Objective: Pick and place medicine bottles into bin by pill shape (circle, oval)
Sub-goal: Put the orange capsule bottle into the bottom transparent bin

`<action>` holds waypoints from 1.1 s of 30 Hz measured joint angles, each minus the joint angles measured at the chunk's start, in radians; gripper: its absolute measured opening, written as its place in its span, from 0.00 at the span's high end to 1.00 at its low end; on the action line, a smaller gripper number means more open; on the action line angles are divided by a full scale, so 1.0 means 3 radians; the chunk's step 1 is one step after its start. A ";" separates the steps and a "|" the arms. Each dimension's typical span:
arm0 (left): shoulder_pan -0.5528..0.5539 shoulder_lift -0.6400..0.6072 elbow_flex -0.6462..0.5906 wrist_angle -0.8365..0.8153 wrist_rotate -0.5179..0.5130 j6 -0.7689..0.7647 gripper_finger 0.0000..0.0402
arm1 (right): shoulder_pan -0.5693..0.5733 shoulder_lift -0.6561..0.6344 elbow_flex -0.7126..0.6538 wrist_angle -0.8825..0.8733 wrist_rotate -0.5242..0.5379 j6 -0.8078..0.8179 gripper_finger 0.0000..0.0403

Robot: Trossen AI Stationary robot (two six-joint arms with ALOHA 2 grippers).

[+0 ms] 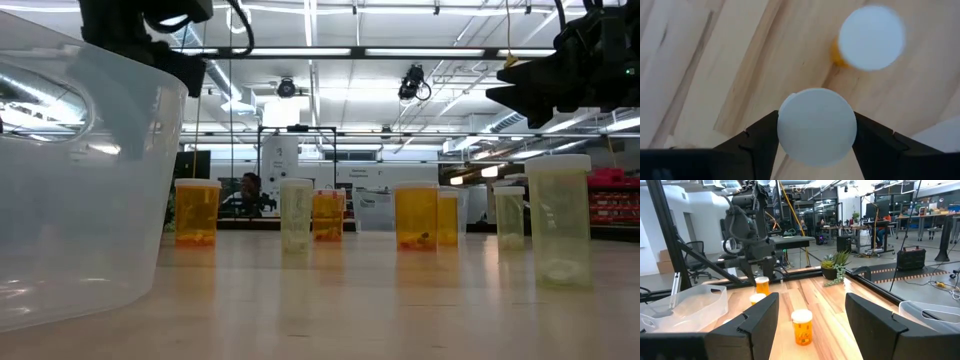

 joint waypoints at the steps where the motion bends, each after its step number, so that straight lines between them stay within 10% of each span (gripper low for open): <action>1: 0.0000 0.0000 0.0029 -0.0012 0.0000 0.0004 0.43 | -0.0001 0.0000 0.0001 0.0001 0.0000 0.0000 0.41; 33: -0.0231 0.0000 0.0615 -0.0175 0.0721 -0.0296 0.45 | 0.0000 0.0000 0.0000 0.0000 0.0000 0.0000 0.41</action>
